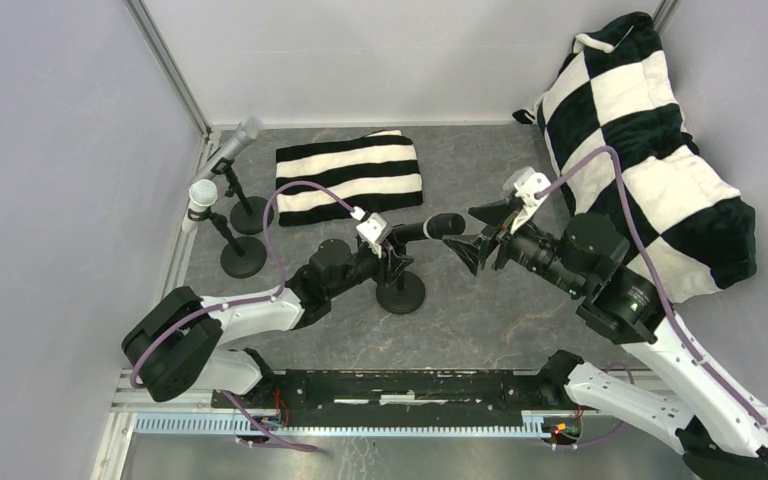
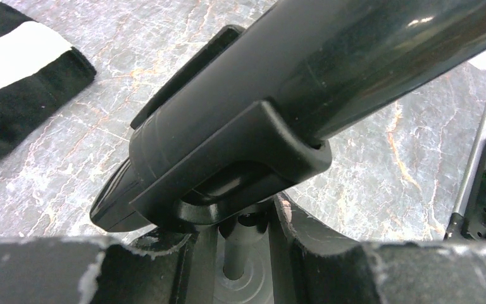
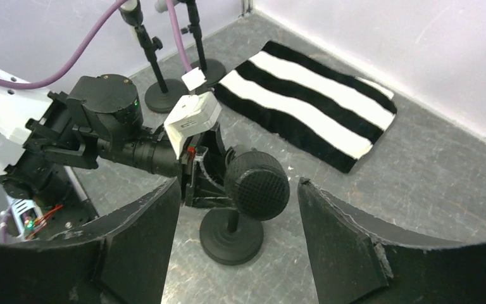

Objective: Attach the microphones to the stand

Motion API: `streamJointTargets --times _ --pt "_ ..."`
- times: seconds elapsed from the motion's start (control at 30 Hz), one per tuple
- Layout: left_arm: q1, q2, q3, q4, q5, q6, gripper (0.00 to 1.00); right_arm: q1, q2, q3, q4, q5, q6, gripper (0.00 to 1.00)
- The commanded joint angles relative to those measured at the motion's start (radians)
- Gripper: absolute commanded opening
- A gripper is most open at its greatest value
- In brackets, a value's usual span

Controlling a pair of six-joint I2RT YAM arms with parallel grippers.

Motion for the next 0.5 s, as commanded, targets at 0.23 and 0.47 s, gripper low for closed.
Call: streamJointTargets --times 0.23,0.47 --pt "0.001 -0.025 0.046 -0.023 -0.03 0.08 0.02 0.004 0.246 0.318 -0.336 -0.026 0.096 0.75" --pt "0.001 -0.019 0.04 -0.009 -0.025 0.085 0.02 0.0 0.33 0.348 -0.389 -0.028 0.104 0.73"
